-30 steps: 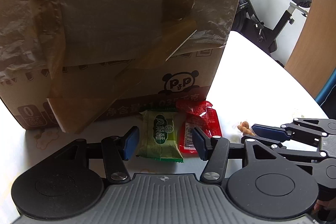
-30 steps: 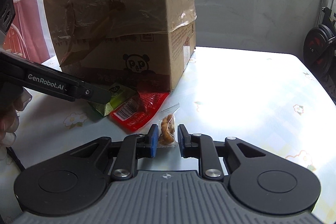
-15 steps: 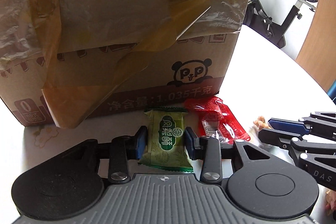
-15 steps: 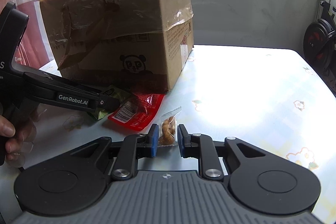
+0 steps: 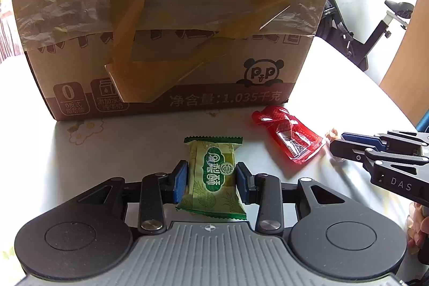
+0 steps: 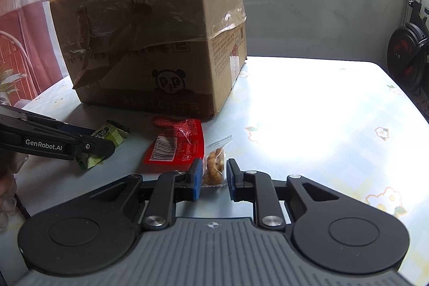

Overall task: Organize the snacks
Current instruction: 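Grasp the green square cake packet with the left tool while the right tool grasps the clear peanut packet, then lift both packets over the lined box, drop them in, open both tools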

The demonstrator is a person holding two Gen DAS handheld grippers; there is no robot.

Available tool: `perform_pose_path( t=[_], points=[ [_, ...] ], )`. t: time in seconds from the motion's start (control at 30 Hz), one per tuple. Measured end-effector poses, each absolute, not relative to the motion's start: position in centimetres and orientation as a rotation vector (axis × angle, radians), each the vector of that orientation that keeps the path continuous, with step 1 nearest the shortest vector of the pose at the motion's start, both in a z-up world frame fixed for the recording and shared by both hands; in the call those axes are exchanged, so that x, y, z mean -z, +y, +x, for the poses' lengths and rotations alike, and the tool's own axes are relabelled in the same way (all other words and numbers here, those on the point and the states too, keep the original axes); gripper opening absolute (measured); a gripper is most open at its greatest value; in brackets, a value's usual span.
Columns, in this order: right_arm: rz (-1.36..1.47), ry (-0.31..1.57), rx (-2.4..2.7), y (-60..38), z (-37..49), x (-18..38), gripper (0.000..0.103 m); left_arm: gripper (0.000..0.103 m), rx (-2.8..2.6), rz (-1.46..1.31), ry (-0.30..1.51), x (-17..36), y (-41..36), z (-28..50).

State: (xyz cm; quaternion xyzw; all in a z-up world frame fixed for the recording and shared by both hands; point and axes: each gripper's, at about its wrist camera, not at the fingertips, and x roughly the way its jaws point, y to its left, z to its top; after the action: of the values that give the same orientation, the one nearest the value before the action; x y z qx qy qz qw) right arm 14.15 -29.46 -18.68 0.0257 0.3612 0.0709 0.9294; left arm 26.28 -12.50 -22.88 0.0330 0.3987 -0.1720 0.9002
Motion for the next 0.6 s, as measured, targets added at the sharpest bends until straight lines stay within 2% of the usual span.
perform_pose_path(
  t=[0.27, 0.6],
  points=[
    [0.077, 0.742, -0.139, -29.9, 14.2, 18.7, 0.021, 0.04, 0.391, 0.054, 0.805, 22.3, -12.5, 25.0],
    [0.084, 0.744, -0.089, -30.2, 14.0, 17.9, 0.021, 0.04, 0.443, 0.043, 0.618, 16.0, -10.0, 23.1]
  ],
)
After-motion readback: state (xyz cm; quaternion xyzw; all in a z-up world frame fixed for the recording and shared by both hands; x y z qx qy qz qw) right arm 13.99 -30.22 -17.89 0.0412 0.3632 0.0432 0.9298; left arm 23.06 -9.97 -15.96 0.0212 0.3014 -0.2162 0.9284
